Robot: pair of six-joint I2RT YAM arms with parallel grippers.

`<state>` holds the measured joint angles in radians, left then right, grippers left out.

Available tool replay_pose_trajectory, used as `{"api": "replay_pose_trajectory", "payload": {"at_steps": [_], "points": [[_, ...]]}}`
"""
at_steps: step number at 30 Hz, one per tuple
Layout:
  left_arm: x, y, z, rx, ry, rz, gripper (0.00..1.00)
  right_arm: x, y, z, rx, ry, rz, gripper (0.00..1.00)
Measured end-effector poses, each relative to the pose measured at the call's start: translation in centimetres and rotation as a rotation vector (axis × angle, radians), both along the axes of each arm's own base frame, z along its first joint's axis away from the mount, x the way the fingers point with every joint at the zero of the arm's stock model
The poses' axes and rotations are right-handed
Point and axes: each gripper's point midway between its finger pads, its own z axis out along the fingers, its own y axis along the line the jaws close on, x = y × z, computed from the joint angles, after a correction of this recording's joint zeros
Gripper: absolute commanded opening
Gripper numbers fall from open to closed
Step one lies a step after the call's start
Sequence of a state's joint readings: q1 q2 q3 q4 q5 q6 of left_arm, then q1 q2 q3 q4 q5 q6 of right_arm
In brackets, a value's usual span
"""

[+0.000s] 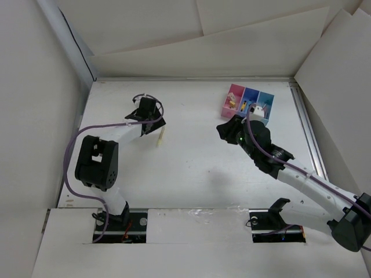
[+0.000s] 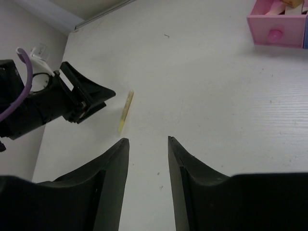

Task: Sort the stationery into containers
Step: Move the pen to the center of the board, then pick up the pen from the center of the board.

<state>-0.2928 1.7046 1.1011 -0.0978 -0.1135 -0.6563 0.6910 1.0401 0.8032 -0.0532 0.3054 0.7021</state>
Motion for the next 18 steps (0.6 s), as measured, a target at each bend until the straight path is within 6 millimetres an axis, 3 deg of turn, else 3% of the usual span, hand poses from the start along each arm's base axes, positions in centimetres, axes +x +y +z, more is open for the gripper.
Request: {"api": "replay_pose_trajectory", "payload": {"at_steps": [4,11,18], "points": [[-2.0,-2.1,-0.9,0.049,0.01,-0.078,0.51,0.2,-0.3,0.0,-0.005,-0.004,-0.016,0.49],[-6.2,-5.1,-3.8,0.121,0.072,-0.204,0.51,0.4,-0.8,0.2,-0.006,-0.011,-0.047,0.49],[-9.3,-11.0,-4.4,0.143,0.051,-0.381,0.5,0.4,-1.0,0.5,0.0,-0.018,-0.058,0.49]]}}
